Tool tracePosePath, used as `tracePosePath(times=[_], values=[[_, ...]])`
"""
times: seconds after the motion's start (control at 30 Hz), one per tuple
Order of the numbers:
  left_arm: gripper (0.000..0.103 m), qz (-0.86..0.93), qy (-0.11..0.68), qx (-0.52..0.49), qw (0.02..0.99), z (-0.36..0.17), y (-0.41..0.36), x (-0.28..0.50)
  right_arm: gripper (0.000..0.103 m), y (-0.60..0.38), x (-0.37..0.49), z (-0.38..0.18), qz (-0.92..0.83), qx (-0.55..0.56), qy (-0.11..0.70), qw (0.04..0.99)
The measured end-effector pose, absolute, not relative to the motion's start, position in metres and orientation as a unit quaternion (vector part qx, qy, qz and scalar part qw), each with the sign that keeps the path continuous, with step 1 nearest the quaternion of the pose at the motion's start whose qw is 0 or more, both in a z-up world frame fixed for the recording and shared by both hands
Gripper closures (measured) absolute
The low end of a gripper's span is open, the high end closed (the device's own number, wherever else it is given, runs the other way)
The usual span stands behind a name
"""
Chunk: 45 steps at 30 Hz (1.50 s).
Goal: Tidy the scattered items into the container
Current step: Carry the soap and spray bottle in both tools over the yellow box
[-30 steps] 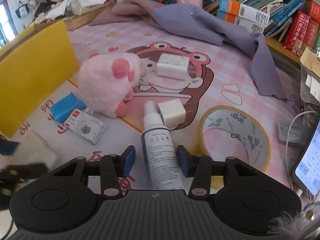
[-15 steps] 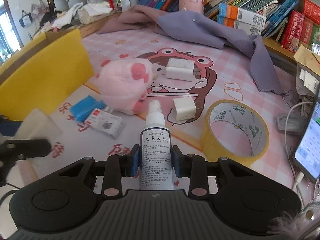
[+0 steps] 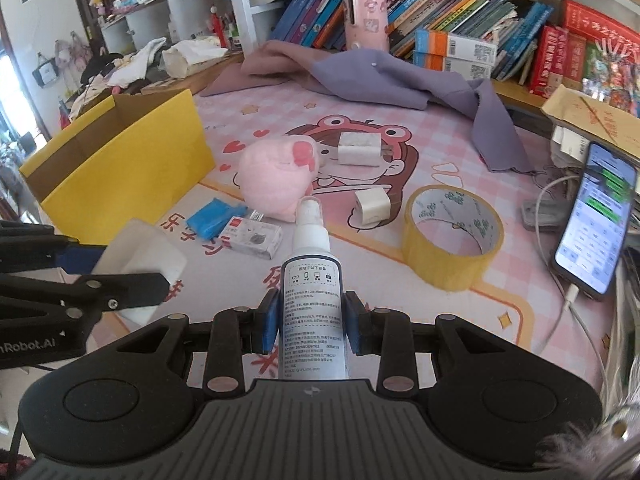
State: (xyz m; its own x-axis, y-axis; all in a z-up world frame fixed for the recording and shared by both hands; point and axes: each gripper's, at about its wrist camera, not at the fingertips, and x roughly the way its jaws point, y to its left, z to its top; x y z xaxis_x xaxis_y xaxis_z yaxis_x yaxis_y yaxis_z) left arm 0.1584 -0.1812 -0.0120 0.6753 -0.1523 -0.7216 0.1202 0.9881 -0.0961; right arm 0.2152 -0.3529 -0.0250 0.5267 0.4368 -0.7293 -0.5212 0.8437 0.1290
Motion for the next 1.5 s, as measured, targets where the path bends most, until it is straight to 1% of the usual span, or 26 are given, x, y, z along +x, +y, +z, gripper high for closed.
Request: tracePosePath(times=[0.37,0.8,1.2,1.5], values=[[0.071,-0.122,0.369,-0.025,0.921,-0.003,-0.152,0.122,0.072,-0.326,0.163,-0.004,0.241,-0.061,0.375,0.893],[0.072,-0.153,0.339,-0.046,0.927,0.008,-0.08,0.069,0.072,-0.263,0.086,0.015,0.211,-0.08,0.36,0.905],[0.072,-0.153,0.334,-0.043,0.929,0.008,-0.024,0.029,0.072,-0.207,0.038,0.011,0.208,-0.07,0.36,0.907],[0.072,-0.115,0.339,-0.048,0.932,0.006,0.011,0.006,0.072,-0.167,0.027,0.01,0.248,-0.077,0.361,0.896]])
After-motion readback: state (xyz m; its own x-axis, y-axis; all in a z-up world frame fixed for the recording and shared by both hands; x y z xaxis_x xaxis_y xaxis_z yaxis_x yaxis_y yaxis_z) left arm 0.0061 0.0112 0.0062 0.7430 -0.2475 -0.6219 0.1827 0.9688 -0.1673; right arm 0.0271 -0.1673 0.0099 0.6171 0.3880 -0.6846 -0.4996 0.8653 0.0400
